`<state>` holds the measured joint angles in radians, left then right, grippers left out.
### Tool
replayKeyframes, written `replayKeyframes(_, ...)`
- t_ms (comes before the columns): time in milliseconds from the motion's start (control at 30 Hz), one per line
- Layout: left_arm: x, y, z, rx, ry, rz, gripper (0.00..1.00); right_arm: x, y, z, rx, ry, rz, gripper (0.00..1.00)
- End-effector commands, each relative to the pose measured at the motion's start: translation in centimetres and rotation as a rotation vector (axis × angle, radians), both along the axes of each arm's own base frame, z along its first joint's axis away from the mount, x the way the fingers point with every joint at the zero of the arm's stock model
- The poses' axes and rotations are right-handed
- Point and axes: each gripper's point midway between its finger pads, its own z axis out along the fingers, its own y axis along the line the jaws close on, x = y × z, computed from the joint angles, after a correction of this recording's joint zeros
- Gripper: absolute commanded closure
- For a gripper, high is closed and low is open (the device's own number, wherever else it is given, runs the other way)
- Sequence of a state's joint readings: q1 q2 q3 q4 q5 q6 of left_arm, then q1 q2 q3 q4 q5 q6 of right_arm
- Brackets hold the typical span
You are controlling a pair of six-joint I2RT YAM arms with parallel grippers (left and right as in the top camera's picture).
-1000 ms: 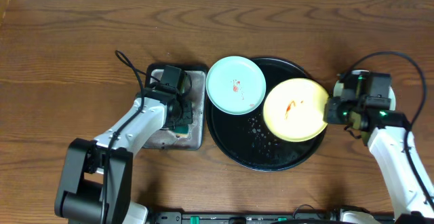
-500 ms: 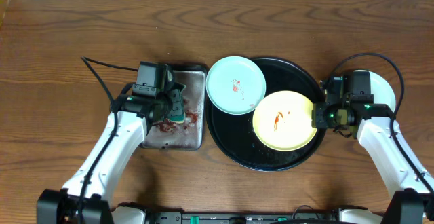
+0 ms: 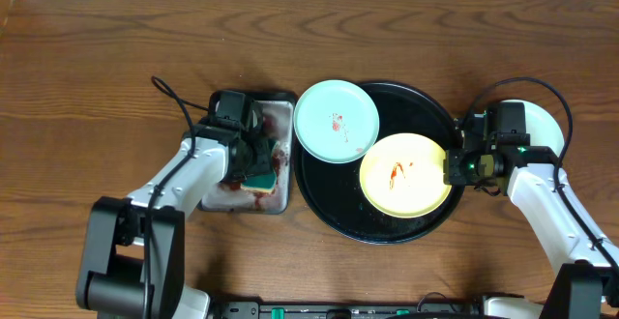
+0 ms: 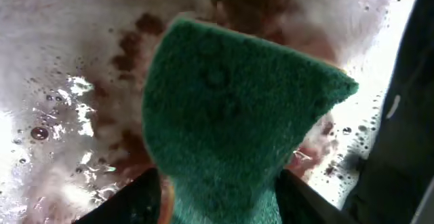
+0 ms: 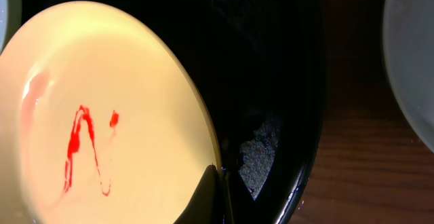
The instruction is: Clean dirty plates on tray and stack at the side
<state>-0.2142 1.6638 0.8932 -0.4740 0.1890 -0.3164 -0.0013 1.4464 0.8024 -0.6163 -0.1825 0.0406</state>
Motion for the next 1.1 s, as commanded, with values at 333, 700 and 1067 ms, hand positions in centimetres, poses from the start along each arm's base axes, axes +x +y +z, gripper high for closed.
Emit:
replayKeyframes(333, -0.3, 0.0, -0.4, -0.002, 0.008, -0.006, 0.93, -0.1, 0.6, -0.2, 0.011, 0.002, 0.013, 0.99)
replayKeyframes(700, 2.2, 1.3, 6.7, -0.137, -0.204, 0.068, 0.93, -0.1, 0.6, -0.2, 0.011, 0.002, 0.013, 0.99)
replayKeyframes(1067, 2.5, 1.1, 12.9, -0.523, -0.332, -0.007, 0.93, 0.0, 0.6, -0.2, 0.011, 0.0, 0.013, 0.99)
